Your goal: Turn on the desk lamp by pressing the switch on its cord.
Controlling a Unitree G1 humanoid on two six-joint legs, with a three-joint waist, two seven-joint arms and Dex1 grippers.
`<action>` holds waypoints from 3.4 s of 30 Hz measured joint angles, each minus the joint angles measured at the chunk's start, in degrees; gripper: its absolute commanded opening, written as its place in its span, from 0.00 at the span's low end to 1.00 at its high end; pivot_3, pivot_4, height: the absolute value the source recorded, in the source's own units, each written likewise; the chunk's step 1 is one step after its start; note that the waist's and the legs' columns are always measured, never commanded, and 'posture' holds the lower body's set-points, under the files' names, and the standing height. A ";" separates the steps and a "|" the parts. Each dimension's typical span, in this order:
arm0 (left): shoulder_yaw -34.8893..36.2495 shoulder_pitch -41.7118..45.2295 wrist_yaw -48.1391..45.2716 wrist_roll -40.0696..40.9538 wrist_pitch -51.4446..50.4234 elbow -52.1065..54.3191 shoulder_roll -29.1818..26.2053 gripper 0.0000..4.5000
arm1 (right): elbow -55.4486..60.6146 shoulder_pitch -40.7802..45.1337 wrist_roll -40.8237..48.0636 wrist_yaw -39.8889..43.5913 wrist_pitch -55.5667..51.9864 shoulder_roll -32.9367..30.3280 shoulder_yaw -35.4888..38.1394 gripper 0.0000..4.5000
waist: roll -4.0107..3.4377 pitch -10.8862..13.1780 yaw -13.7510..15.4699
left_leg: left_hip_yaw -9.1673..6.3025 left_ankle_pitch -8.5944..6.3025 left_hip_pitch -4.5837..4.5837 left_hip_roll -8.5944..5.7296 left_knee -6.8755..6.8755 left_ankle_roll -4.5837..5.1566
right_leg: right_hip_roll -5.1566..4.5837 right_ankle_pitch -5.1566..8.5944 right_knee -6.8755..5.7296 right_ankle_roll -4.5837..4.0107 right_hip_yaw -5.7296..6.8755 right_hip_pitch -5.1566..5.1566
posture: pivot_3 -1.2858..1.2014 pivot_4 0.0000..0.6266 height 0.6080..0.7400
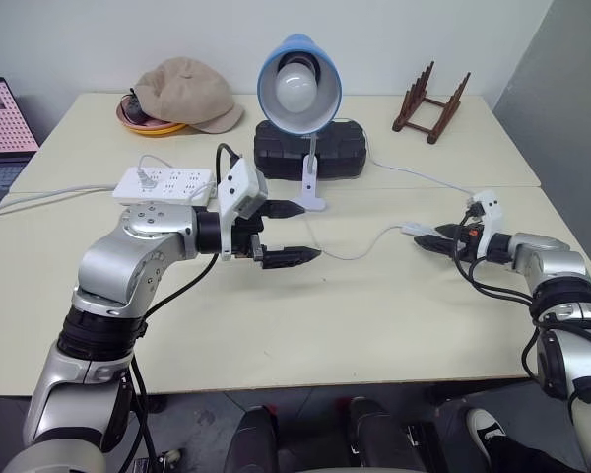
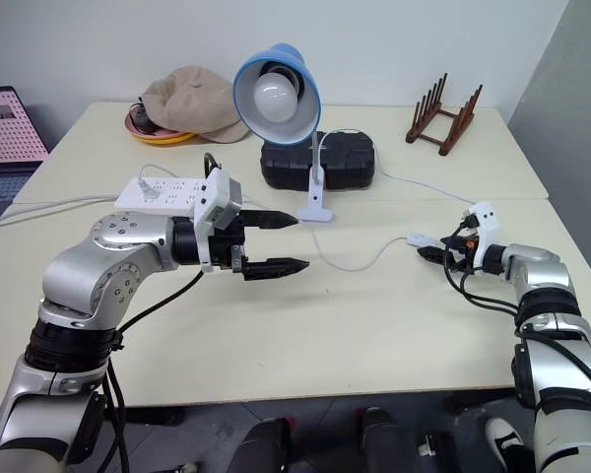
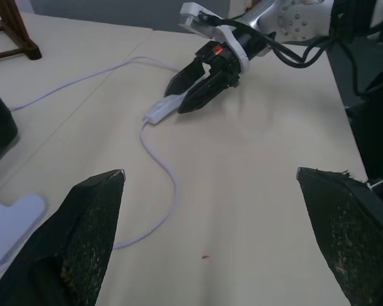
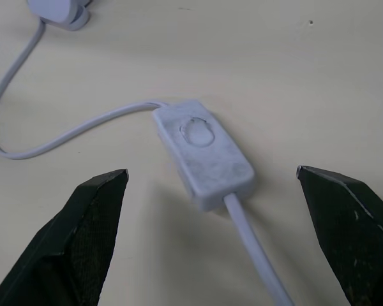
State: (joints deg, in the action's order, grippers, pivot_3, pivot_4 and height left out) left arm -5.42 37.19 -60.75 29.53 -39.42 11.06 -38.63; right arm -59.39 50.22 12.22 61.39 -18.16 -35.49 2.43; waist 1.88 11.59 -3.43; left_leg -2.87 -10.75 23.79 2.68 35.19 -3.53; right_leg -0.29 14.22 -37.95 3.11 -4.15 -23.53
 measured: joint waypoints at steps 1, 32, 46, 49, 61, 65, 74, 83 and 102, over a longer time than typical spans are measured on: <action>0.02 -0.11 -0.04 0.10 -0.07 0.11 -0.01 1.00 | -0.18 0.00 -0.03 0.50 -0.01 0.01 0.00 0.99 | 0.00 0.00 0.01 | 0.00 0.00 0.00 0.00 0.00 0.00 | 0.00 0.00 -0.01 0.00 0.00 0.00 | 0.52 0.24 1.00; 16.01 -10.93 24.63 29.36 -24.51 8.94 15.58 1.00 | 34.53 -10.35 4.51 -5.22 -1.03 6.58 4.28 0.22 | -0.05 0.00 0.24 | -0.17 0.00 0.02 0.02 0.08 -0.01 | -0.04 0.06 -0.15 0.10 0.08 0.05 | 0.52 0.24 1.00; 17.51 -10.86 48.14 43.81 -24.41 2.45 26.68 1.00 | 63.06 -26.84 -0.27 -10.29 12.23 6.70 -2.00 0.22 | -0.04 -0.01 1.05 | -0.11 0.00 0.01 -0.08 0.88 -0.01 | -0.01 -0.08 -0.06 -0.03 -0.05 0.32 | 0.52 0.24 1.00; 15.60 -9.85 47.39 42.04 -23.35 1.05 27.39 1.00 | 65.00 -27.51 -0.23 -10.71 13.44 6.74 -2.22 0.22 | -0.04 -0.01 1.15 | -0.12 0.00 0.04 -0.08 0.81 -0.01 | 0.00 -0.16 -0.04 0.14 -0.04 0.31 | 0.52 0.24 1.00; 13.90 -8.87 46.58 41.70 -21.34 -2.08 30.10 1.00 | 73.02 -30.20 0.45 -11.32 13.92 6.75 -4.32 0.22 | -0.04 -0.01 1.21 | -0.13 0.00 0.04 -0.08 0.83 -0.01 | -0.01 -0.04 -0.03 -0.07 -0.03 0.30 | 0.52 0.24 1.00; 14.76 -8.82 46.59 42.50 -21.35 -2.08 29.96 1.00 | 73.04 -31.04 0.47 -11.40 13.90 6.73 -4.33 0.22 | -0.04 -0.01 1.22 | -0.13 -0.01 0.05 -0.08 0.81 -0.01 | -0.01 -0.04 -0.01 -0.06 -0.04 0.30 | 0.52 0.24 1.00; 14.81 -9.09 46.57 44.16 -21.35 -1.94 29.84 0.63 | 73.02 -31.06 0.55 -11.46 13.91 6.74 -4.33 0.22 | -0.04 -0.01 1.22 | -0.13 -0.01 0.05 -0.08 0.80 -0.01 | -0.01 -0.03 0.01 -0.08 -0.04 0.30 | 0.52 0.24 1.00; 14.85 -9.53 46.67 44.62 -21.34 -1.88 29.36 0.21 | 73.01 -31.00 0.55 -11.44 14.65 6.96 -5.28 0.22 | -0.04 -0.01 1.22 | -0.13 -0.01 0.06 -0.08 0.79 -0.01 | -0.01 -0.02 0.06 -0.09 -0.03 0.30 | 0.52 0.24 1.00; 14.31 -12.61 47.75 47.11 -21.47 1.96 28.50 0.51 | 71.99 -29.50 0.57 -11.51 14.96 7.41 -6.39 0.22 | -0.04 -0.01 1.21 | -0.13 -0.01 0.09 -0.07 0.76 -0.02 | -0.02 -0.02 0.15 -0.10 -0.03 0.29 | 0.52 0.24 1.00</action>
State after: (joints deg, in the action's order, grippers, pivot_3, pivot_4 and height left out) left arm 8.89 24.58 -13.00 76.64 -60.89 13.02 -10.13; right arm 12.61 20.73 12.80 49.88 -3.20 -28.08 -3.96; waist 1.84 11.58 -2.21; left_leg -2.99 -10.76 23.88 2.61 35.95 -3.55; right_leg -0.31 14.20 -37.79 3.02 -4.19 -23.24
